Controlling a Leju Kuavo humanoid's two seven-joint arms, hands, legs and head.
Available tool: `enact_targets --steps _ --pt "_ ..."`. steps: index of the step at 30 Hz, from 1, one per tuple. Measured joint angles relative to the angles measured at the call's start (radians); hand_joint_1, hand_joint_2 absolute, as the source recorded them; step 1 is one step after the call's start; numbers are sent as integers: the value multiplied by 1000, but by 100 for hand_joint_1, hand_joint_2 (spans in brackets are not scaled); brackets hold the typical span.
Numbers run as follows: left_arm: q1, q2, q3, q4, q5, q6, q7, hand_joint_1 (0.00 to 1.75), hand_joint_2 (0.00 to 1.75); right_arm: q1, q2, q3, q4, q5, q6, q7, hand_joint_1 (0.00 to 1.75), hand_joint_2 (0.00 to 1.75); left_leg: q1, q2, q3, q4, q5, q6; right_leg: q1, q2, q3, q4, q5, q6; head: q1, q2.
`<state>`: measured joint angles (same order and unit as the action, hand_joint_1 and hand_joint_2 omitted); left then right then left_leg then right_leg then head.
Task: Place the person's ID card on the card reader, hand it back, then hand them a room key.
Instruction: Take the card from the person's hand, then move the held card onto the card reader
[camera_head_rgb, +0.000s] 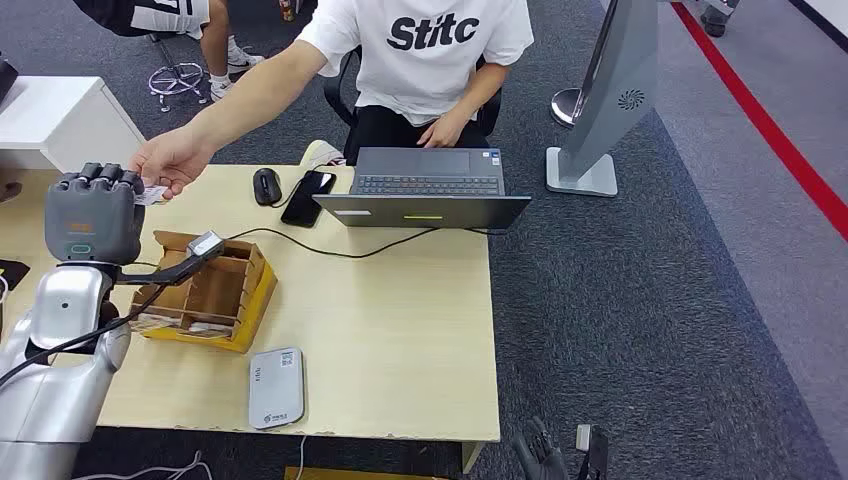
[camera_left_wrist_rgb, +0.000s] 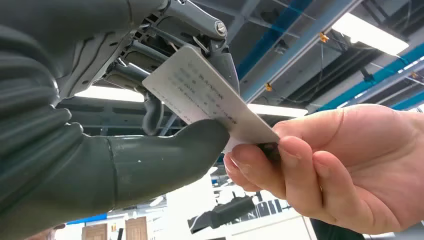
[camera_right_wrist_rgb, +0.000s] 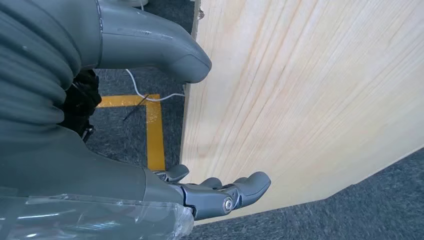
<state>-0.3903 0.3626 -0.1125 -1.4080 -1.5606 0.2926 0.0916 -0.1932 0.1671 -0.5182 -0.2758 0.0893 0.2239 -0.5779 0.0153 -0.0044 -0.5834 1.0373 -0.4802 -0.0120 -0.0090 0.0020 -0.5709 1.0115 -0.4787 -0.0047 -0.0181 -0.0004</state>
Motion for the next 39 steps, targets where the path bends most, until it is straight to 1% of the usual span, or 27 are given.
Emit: enact_targets --steps 4,6,8,10,13,17,19,22,24,26,29,35,39 --pt "16 11 0 -23 0 15 11 175 175 0 1 1 0 3 0 2 0 175 0 0 0 0 0 0 0 0 0 0 0 0 0 0" --pt "31 14 3 -39 0 20 4 175 175 -1 1 1 0 4 0 3 0 175 0 0 0 0 0 0 0 0 0 0 0 0 0 0" --pt "56 9 16 -64 2 31 -28 175 175 -1 1 1 0 2 -1 2 0 175 0 0 -1 0 0 0 0 0 0 0 0 0 0 0" --pt "98 -10 40 -102 3 50 -68 175 175 -1 2 1 0 -2 -2 0 0 175 0 0 -1 0 0 0 0 1 0 0 0 0 0 0" --pt "205 -54 84 -198 3 92 -107 175 175 0 3 1 0 -6 -4 -9 0 175 -1 3 0 0 -1 0 0 3 -1 0 0 0 -1 0" --pt "412 -134 133 -373 9 169 -150 175 175 10 4 0 1 -15 -4 -20 0 175 -1 5 -1 0 -3 2 0 5 -2 -1 -1 1 -1 0" --pt "503 -175 149 -452 8 192 -174 175 175 15 4 -1 1 -18 -4 -27 0 175 -2 5 -2 0 -4 2 -1 5 -3 -1 -2 2 -1 0" --pt "613 -232 158 -550 2 203 -204 175 175 18 4 -2 1 -20 -13 -33 0 175 -2 5 -2 0 -5 3 -1 4 -3 -1 -2 3 -1 0" --pt "666 -260 159 -595 1 206 -217 175 175 20 4 -2 1 -20 -17 -34 0 175 -1 5 -2 0 -5 3 -1 4 -3 -2 -2 3 -1 0" --pt "700 -280 160 -627 1 209 -222 175 175 20 4 -3 1 -20 -18 -35 0 175 -1 5 -2 0 -5 3 -1 3 -3 -1 -2 3 -1 0" --pt "731 -305 160 -660 1 209 -230 175 175 20 4 -3 1 -21 -19 -35 0 175 -1 5 -2 0 -4 3 0 3 -2 -1 -2 3 -1 0" --pt "769 -360 167 -678 1 191 -241 175 175 20 4 -6 1 -23 -21 -34 0 175 -1 4 -2 0 -4 2 0 3 -2 -1 -2 3 -1 0" --pt "774 -385 187 -663 6 168 -258 175 175 20 4 -7 1 -22 -22 -33 0 175 -1 4 -2 0 -4 3 0 3 -2 -1 -2 3 -1 0"
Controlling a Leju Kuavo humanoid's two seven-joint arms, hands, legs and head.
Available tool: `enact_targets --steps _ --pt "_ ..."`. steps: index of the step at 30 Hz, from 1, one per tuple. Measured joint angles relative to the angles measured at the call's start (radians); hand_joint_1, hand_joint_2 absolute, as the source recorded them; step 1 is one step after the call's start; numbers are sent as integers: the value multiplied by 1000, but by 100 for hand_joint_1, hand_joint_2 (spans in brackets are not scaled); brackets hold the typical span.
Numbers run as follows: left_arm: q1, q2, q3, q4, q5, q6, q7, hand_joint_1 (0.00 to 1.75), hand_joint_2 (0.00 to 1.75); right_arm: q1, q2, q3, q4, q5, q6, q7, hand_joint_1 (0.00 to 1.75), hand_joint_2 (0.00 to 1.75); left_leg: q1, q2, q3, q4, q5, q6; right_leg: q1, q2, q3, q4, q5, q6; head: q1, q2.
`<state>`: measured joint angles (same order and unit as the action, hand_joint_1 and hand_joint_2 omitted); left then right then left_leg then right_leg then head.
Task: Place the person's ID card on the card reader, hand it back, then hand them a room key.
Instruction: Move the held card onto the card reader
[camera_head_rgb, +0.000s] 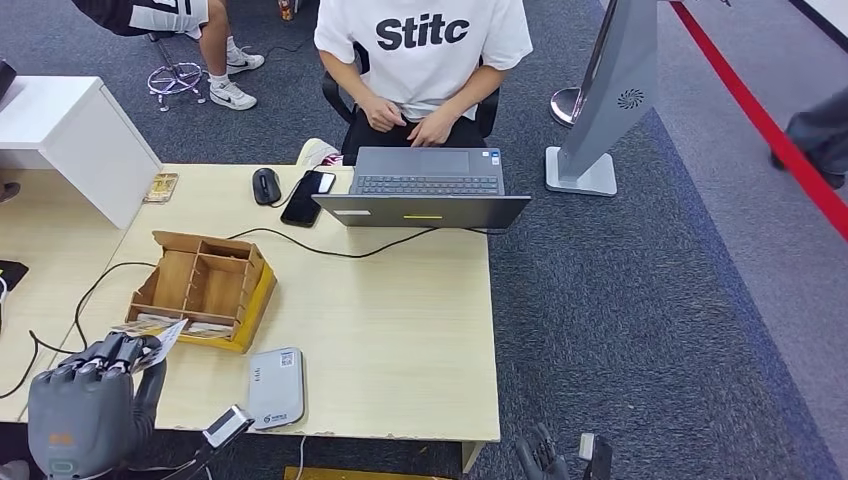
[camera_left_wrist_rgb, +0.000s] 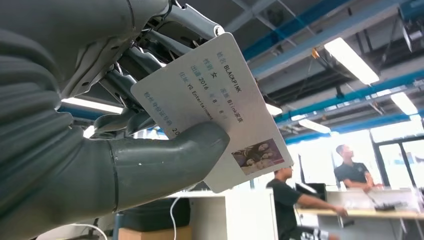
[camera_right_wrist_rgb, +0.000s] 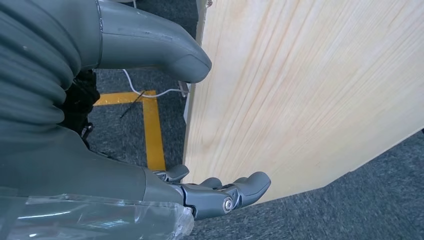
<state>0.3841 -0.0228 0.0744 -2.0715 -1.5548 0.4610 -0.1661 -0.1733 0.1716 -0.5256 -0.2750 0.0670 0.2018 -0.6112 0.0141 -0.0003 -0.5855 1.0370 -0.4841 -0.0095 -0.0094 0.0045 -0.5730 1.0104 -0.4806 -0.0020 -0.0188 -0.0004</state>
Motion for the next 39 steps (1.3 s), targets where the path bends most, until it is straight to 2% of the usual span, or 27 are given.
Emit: enact_targets --steps 15,21,25,31,34,39 --pt "-3 -36 50 76 2 -30 -31 175 175 -1 2 0 0 5 -5 2 0 175 0 0 0 0 0 0 0 0 0 0 0 0 0 0" --pt "-49 -22 50 209 -5 -65 -40 175 175 -8 4 0 0 21 2 11 0 175 0 0 1 0 0 0 0 0 0 0 0 0 0 0" --pt "-117 26 -15 331 -6 -65 36 175 175 -18 5 0 0 28 5 19 0 175 0 -1 1 0 1 0 0 -1 0 0 0 0 0 0" --pt "-229 63 -210 484 -6 -64 91 175 175 -31 9 4 0 38 2 30 0 175 0 -1 0 0 2 -1 0 -1 0 0 2 0 0 0" --pt "-245 74 -280 518 -5 -62 106 175 175 -32 9 4 0 36 2 30 0 175 0 -1 0 0 2 -1 0 0 0 0 2 0 0 0" --pt "-244 89 -306 530 5 -66 103 175 175 -32 9 4 0 33 0 28 0 175 0 -1 0 0 2 0 0 0 -1 0 2 0 0 0"
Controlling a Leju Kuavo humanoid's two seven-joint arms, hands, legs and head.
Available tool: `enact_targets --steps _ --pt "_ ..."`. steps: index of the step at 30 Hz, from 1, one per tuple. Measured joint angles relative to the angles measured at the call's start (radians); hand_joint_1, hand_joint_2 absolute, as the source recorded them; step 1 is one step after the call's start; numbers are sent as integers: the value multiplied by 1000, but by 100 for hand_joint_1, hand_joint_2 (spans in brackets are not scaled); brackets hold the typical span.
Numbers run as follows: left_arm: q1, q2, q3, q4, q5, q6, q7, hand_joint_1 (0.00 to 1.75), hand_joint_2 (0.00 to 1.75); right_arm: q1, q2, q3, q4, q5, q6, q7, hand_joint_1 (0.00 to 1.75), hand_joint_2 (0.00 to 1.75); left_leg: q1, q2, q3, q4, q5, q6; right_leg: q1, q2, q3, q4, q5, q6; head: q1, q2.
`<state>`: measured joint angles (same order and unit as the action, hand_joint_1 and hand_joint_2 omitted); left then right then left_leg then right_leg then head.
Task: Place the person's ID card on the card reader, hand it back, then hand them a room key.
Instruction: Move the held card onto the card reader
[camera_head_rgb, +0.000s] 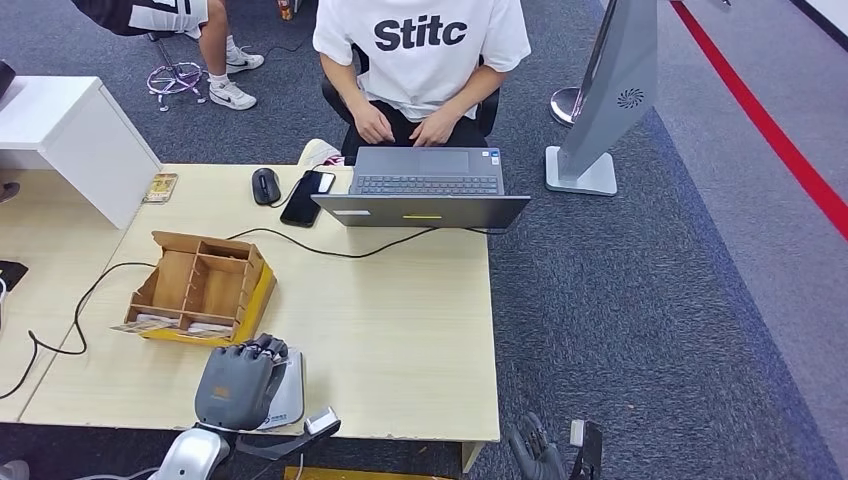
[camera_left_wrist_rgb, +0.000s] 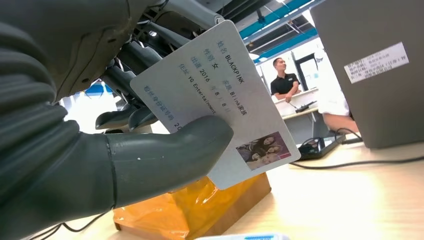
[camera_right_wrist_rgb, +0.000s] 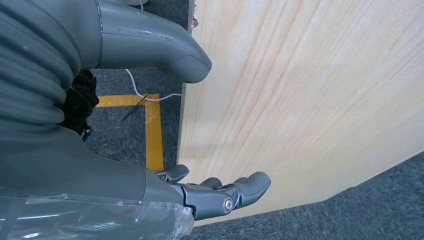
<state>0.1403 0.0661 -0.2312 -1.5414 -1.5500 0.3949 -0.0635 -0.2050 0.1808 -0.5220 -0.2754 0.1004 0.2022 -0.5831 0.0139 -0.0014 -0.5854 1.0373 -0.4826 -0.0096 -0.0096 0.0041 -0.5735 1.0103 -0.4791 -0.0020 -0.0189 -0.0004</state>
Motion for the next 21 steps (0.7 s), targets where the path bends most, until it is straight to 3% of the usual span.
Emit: enact_targets --steps 21 --pt "10 9 -1 36 0 -2 -4 175 175 0 0 0 0 -1 0 -1 0 175 0 0 0 0 0 0 0 0 0 0 0 0 0 0"
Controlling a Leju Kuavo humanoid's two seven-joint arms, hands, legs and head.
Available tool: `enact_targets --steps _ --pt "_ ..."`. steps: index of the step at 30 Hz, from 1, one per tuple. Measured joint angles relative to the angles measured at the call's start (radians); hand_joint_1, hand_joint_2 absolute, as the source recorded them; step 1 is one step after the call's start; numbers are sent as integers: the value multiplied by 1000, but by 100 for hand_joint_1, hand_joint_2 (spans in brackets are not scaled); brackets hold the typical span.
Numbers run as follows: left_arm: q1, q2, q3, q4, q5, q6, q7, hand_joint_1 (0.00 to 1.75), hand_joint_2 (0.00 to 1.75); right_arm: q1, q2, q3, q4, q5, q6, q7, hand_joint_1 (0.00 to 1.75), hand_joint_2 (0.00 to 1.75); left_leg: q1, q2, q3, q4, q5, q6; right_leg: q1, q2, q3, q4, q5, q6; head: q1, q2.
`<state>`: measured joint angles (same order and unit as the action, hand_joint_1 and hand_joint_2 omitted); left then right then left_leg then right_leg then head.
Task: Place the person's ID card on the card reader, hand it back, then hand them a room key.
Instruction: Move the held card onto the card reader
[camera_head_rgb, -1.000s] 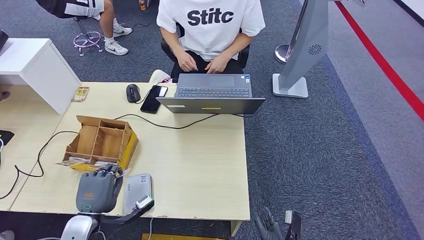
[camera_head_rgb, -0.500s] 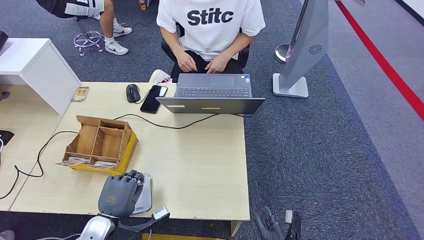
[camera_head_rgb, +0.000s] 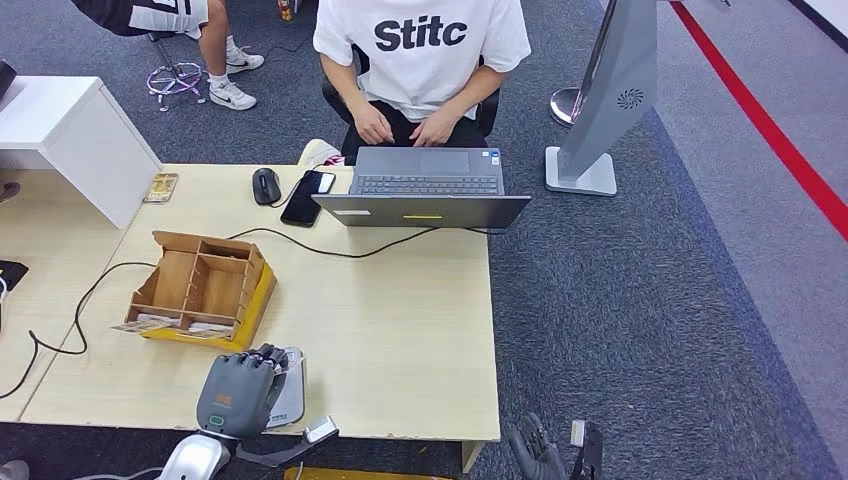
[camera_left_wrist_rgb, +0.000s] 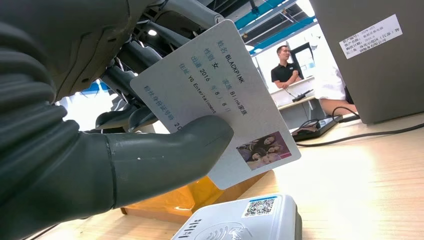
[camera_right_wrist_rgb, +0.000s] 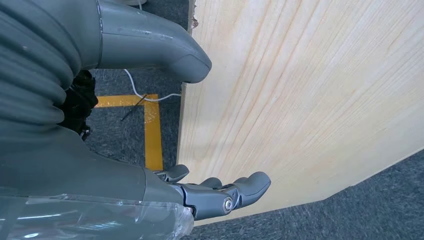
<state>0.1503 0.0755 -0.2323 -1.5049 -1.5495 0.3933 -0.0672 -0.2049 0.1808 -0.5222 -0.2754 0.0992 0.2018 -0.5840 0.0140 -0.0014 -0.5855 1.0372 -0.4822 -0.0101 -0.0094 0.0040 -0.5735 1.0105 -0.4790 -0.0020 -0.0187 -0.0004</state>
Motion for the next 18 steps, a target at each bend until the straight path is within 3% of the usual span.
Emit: enact_targets --steps 18 --pt "4 9 -41 62 3 -16 -26 175 175 0 0 0 0 -4 2 -4 0 175 0 0 0 0 0 0 0 0 0 0 0 0 0 0"
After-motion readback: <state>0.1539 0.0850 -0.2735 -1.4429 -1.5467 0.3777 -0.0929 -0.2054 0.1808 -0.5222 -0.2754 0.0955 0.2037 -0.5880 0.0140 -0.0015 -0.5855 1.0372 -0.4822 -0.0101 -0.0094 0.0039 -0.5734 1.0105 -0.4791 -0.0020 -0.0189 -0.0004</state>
